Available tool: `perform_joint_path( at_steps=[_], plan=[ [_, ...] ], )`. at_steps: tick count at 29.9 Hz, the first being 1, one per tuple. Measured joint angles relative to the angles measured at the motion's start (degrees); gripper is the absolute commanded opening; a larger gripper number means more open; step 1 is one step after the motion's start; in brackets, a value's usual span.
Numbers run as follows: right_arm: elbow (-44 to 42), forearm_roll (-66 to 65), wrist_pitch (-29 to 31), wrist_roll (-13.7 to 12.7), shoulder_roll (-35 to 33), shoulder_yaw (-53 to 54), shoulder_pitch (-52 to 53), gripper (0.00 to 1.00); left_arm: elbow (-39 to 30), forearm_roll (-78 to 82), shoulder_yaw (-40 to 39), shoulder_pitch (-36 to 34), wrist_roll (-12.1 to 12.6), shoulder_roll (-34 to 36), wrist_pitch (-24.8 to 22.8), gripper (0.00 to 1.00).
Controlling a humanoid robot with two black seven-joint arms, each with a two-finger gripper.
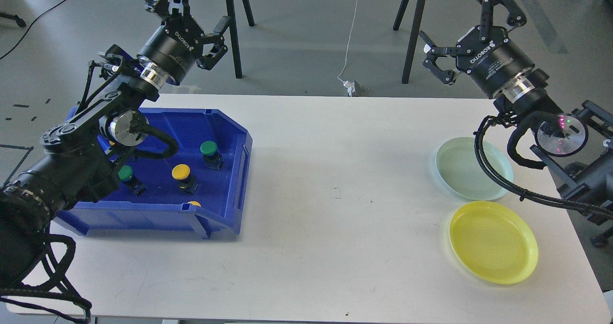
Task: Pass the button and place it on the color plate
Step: 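Raise the left gripper and swing it over the blue bin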
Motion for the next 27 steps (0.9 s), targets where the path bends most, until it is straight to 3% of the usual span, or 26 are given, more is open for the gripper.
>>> perform_joint_path(
  at_steps=[6, 11, 16, 20, 27],
  plan=[
    [-0.3, 0.0, 0.0, 0.0, 0.1, 0.0, 0.2, 1.0, 0.0, -0.1, -1.9, 0.3, 0.0, 0.2, 0.0, 1.0],
    [-0.4, 0.0, 0.0, 0.0, 0.0, 0.0, 0.0, 1.0, 0.7, -2.0, -10.6, 1.0, 0.0, -0.2, 0.0, 1.0],
    [-0.4, 0.0, -0.1, 0.0, -0.6, 0.0, -0.7, 1.0, -13.1, -3.8, -19.7, 5.4, 0.0, -1.0, 0.0, 1.0],
    [-0.1, 0.0, -0.4, 0.0, -1.5, 0.0, -1.8, 1.0, -18.9, -3.0, -22.2, 7.5, 0.0, 0.6, 0.0, 1.0],
    [-0.2, 0.0, -1.2, 0.0, -4.3, 0.1, -2.6, 1.0, -30.9, 11.7, -16.3, 8.8, 0.0, 17.1, 0.0, 1.0]
  ],
)
